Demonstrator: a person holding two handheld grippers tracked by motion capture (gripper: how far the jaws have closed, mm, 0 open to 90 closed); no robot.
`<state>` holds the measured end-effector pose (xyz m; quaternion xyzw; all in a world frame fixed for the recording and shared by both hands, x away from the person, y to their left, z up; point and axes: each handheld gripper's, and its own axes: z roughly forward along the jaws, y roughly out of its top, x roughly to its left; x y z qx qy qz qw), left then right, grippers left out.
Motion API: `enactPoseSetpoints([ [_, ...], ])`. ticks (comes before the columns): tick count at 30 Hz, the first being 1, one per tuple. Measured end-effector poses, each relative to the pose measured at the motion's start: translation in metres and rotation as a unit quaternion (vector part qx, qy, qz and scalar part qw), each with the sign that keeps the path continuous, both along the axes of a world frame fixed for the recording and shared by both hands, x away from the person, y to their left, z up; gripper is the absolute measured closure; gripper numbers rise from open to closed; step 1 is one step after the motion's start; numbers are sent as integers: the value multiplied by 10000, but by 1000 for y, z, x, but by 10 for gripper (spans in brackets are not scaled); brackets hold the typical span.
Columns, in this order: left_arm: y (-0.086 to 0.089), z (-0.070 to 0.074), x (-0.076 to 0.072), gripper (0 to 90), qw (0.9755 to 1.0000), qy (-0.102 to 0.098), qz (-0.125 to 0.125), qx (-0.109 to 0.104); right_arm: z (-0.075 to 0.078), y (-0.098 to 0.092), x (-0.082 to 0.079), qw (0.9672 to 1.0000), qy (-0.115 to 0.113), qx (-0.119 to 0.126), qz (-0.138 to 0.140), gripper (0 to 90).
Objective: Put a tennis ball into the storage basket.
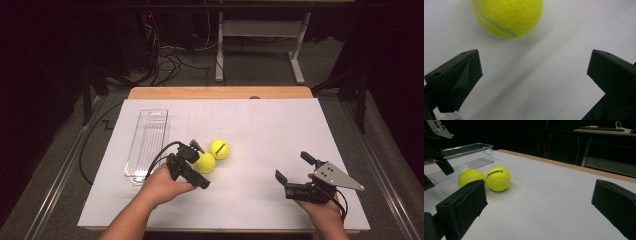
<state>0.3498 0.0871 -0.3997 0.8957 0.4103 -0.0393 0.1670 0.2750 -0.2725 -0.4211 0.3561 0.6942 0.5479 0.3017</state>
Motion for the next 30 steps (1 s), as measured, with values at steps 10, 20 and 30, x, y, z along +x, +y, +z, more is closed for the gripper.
enactPoseSetpoints([
  [10,1,7,14,7,9999,88,73,45,0,-1,0,10000,-10,15,-9,4],
  [20,-5,14,27,7,9997,179,73,133,0,-1,1,10000,-7,27,-15,4],
  [30,-4,9,44,7,9993,290,223,-48,0,-2,1,10000,-10,29,-19,4],
])
